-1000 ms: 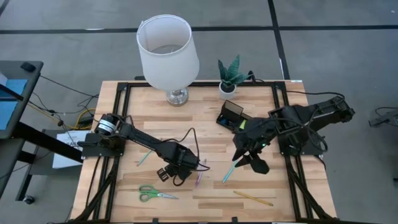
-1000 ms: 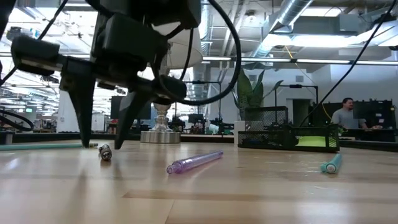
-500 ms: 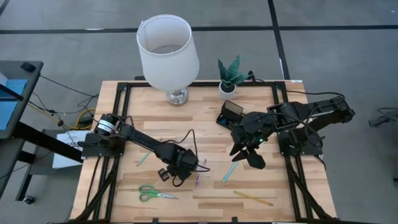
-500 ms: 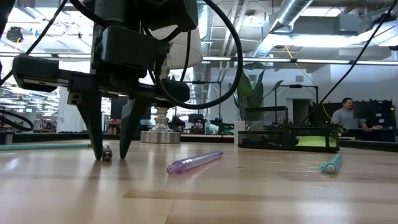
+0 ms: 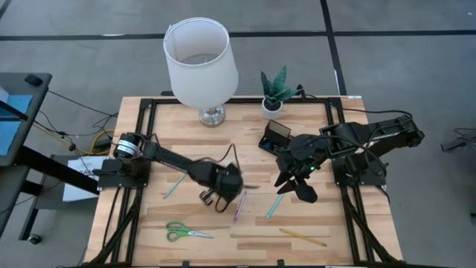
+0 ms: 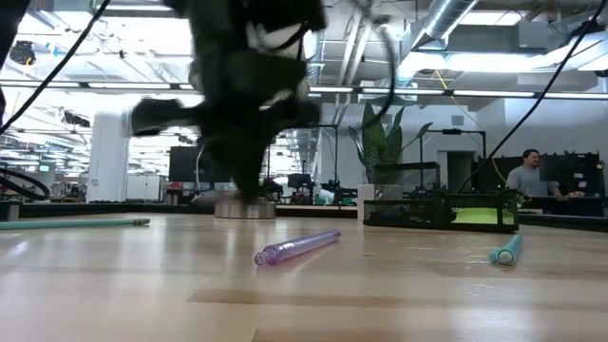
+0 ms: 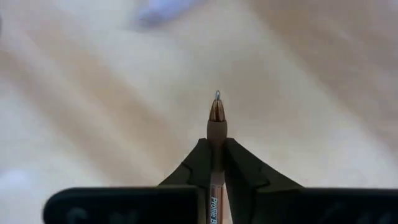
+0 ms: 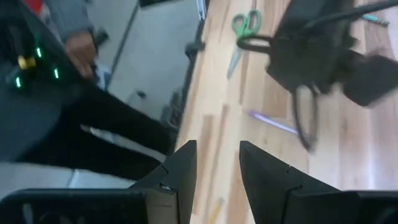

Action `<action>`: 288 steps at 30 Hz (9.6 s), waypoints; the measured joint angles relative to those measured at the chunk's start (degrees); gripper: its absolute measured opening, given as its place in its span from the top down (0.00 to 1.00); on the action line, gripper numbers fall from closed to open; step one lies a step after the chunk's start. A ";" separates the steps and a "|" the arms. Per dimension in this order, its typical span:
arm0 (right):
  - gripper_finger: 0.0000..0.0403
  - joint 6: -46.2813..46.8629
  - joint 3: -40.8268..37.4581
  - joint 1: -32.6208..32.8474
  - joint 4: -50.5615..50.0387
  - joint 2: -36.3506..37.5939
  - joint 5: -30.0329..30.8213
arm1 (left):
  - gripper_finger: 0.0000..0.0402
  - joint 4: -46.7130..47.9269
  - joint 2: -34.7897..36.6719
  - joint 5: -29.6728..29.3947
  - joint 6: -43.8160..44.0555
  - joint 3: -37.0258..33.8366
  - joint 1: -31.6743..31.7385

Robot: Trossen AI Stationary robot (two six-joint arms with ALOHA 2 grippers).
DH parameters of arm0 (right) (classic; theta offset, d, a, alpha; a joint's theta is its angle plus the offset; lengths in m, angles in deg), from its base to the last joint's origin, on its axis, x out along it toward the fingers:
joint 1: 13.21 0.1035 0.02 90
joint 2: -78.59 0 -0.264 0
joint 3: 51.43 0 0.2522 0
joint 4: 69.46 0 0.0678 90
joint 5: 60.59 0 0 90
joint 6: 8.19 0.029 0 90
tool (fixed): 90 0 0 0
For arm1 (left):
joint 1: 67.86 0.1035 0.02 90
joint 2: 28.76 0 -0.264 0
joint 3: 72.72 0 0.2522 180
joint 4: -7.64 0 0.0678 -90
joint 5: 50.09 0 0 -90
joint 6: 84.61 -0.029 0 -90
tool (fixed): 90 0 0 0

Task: Pick and place office supplies into organizer
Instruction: Put the brown pen into the black organizer, then put the light blue pencil into the black organizer, then put the purple pen into the black organizer

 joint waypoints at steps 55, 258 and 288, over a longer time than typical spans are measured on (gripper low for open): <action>0.72 -9.42 -0.02 3.04 25.78 5.05 -0.06 | 0.84 -56.88 -18.03 8.15 23.30 19.26 28.09; 0.72 -18.27 -0.04 22.56 20.32 8.14 13.55 | 0.77 -5.34 -1.38 9.48 51.88 23.42 10.41; 0.72 -31.43 -0.02 13.73 13.38 8.72 8.14 | 0.77 0.87 -7.18 17.94 100.06 16.44 -7.40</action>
